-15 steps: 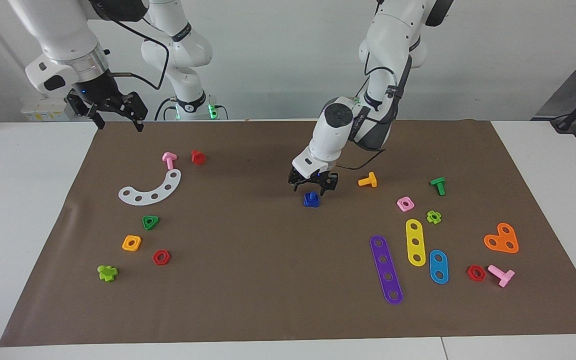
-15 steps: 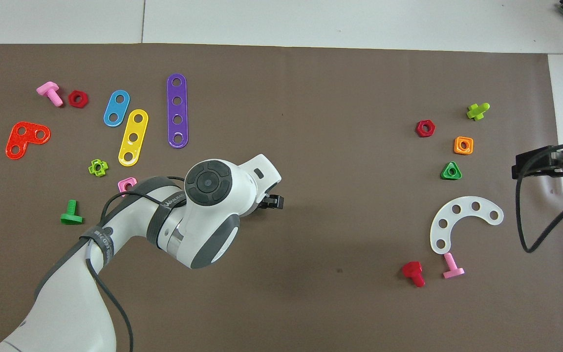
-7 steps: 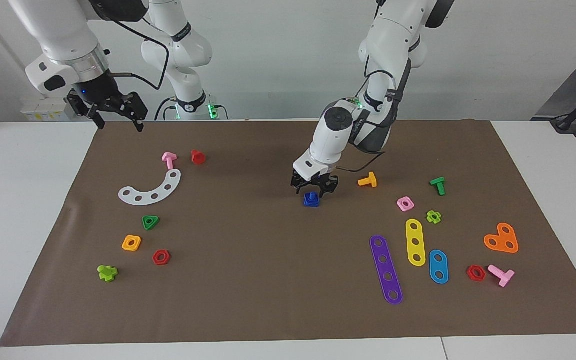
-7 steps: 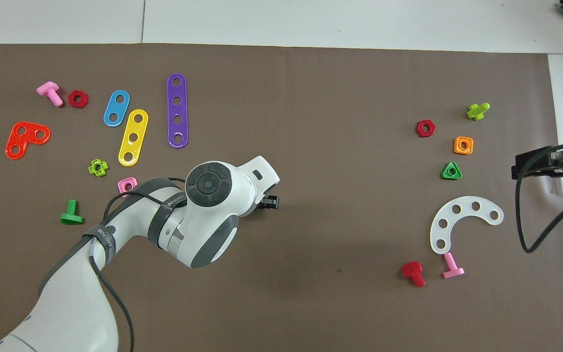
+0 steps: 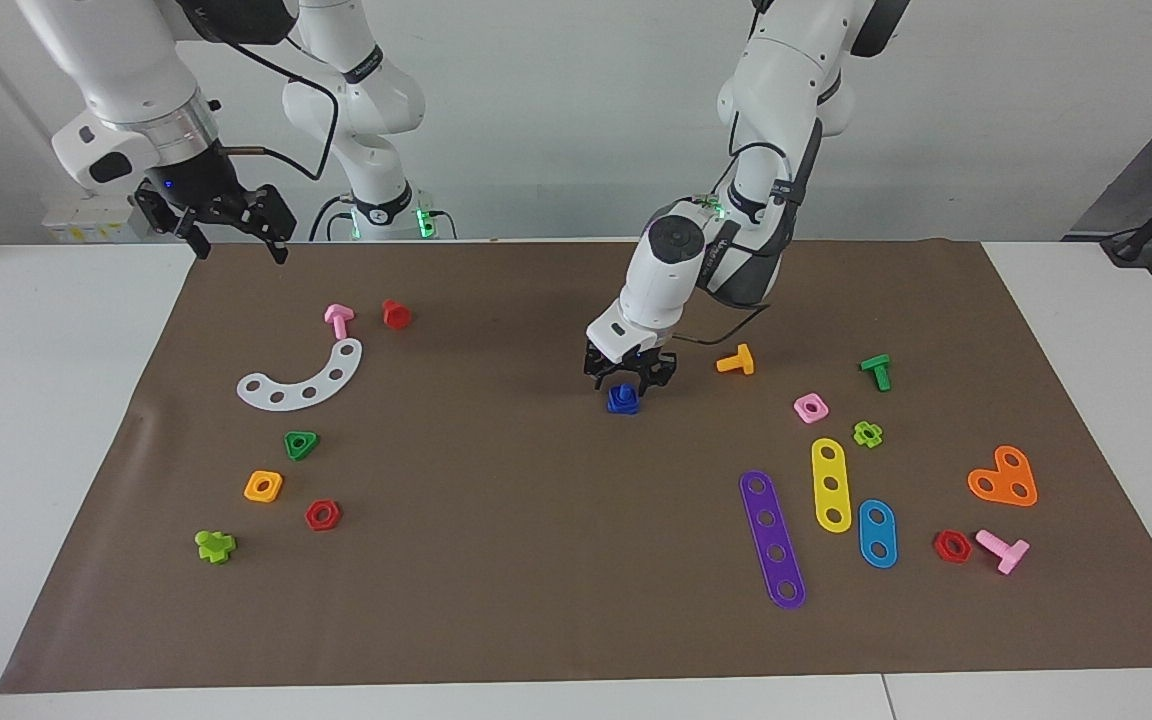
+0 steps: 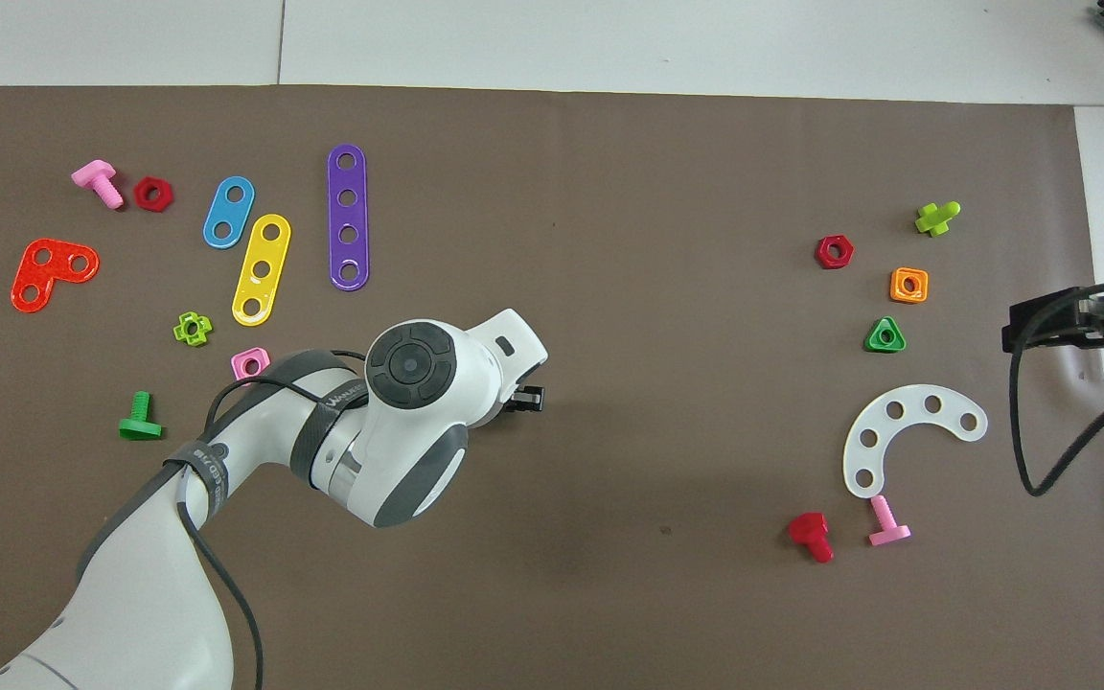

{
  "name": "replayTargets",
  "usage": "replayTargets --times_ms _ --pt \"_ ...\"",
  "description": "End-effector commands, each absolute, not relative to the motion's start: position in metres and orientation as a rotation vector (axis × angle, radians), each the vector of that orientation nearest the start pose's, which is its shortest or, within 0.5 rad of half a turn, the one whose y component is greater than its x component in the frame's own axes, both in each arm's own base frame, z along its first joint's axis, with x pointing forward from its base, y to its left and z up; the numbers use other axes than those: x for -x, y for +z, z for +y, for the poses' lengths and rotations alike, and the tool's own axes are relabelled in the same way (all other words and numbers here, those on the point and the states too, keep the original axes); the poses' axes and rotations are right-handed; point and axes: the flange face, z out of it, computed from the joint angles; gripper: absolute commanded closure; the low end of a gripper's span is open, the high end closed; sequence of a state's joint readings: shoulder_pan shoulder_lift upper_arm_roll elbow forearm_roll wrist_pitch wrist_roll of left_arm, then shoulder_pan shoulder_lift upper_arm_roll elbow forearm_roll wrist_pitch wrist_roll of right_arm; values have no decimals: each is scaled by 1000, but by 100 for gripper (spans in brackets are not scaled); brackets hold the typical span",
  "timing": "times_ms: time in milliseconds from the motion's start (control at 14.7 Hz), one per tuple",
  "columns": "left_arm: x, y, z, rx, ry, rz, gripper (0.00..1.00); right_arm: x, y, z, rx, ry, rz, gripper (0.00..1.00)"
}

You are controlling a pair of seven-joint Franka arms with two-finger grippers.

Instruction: Unscrew and place screws in storage area

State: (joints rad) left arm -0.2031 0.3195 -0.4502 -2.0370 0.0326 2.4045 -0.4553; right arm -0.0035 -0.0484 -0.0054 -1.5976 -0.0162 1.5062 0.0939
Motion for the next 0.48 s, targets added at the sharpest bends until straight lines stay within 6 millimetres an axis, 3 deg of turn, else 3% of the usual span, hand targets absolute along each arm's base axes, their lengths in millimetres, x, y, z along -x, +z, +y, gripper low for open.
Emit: replayTargets --times_ms 0,407 --pt "-481 307 -357 3255 -48 312 52 -527 633 -6 3156 42 185 0" --pt "-484 315 -358 3247 -34 308 61 -527 633 -6 3156 40 185 0"
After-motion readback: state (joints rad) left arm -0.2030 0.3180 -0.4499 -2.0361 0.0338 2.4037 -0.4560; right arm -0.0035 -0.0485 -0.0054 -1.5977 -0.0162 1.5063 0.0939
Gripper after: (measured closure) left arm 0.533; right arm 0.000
